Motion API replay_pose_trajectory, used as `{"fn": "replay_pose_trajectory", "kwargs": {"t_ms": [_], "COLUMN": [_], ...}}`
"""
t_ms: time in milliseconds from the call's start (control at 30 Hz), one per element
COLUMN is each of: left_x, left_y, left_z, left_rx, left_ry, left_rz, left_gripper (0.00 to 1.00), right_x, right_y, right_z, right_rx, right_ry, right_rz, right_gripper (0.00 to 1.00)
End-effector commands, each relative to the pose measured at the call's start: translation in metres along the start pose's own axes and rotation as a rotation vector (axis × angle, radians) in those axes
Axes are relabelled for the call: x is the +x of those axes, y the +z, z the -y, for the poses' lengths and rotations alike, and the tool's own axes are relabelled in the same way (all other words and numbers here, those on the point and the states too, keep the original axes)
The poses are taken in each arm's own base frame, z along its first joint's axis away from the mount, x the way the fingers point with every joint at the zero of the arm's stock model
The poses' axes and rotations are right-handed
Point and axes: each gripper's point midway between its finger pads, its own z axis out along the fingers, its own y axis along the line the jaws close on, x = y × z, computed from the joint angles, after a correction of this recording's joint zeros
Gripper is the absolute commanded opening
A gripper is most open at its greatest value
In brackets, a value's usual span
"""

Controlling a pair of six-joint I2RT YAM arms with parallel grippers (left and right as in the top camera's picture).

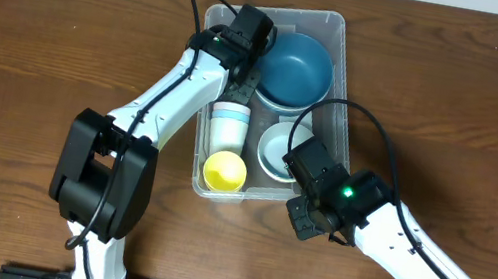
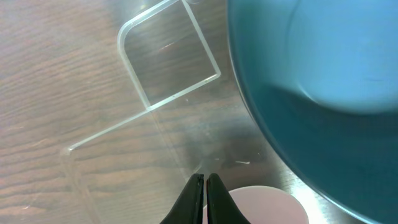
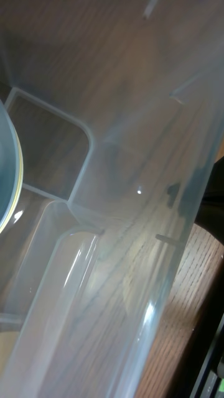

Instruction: Pack container

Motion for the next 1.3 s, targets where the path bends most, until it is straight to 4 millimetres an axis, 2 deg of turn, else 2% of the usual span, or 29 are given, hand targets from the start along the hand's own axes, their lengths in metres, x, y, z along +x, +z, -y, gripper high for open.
{"fn": "replay_pose_trajectory", "kwargs": {"t_ms": [0,333,700,1267], "left_x": [0.0,0.005,0.026,0.035], "left_y": [0.002,0.013,0.011,0.007], "left_z": [0.007,0.01,0.015,0.017], "left_rx": [0.04,0.05,0.076,0.095], "left_ry": [-0.002,0.001,0.006,0.008], "left_rz": [-0.002,-0.028,-0.113,-0.151], "left_gripper": [0.06,0.06,0.06,0.06], "right_x": [-0.002,-0.002,-0.003,-0.006], "right_y": [0.001,0.001,0.001,0.001], "right_z": [0.005,0.004,0.005,0.004], "right_rx": [0.031,0.029,0.03,0.026], "right_ry": [0.0,0.01,0.028,0.03], "right_rz": [0.01,0.014,0.015,0.029], "right_gripper": [0.01,0.01,0.01,0.01]}}
